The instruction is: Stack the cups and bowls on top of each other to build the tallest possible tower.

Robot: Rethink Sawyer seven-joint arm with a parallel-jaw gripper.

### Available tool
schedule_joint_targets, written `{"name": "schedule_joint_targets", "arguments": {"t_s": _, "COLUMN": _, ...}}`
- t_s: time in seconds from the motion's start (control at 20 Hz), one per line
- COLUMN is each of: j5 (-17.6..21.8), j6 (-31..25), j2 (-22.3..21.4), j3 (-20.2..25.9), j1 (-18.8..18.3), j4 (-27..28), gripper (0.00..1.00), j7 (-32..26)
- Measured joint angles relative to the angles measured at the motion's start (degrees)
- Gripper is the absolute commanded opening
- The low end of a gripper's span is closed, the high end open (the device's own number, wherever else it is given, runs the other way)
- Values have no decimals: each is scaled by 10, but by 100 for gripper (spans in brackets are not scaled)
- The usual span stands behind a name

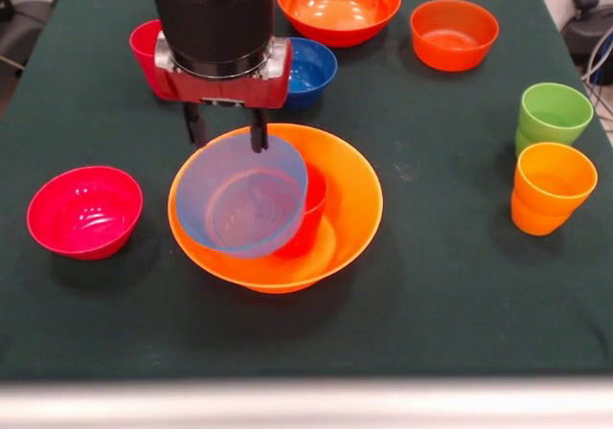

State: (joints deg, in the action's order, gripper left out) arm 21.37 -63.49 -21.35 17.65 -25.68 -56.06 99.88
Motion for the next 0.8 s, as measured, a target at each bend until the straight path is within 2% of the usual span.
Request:
{"name": "schedule_joint_targets", "arguments": {"t_s": 0.2, "j5": -1, "j6": -13, "j2": 0, "j3": -48, "j1": 13, "j4": 0, "gripper": 100, "j7": 66}}
{"name": "schedule_joint_targets", "arguments": {"t_s": 0.35, "j5": -3, "j6": -25, "j2": -1, "j3": -69, "j1": 13, "j4": 0, "gripper": 100, "j7": 93}}
{"name": "schedule_joint_targets", "arguments": {"t_s": 0.4, "j5": -5, "j6": -34, "j2": -4, "j3": -88, "j1": 12, "j4": 0, "gripper": 0, "j7": 113}}
{"name": "schedule_joint_targets", "arguments": {"t_s": 0.8, "j5": -13, "j6": -37, "j2": -9, "j3": -118, "j1": 12, "j4": 0, "gripper": 0, "j7": 120}}
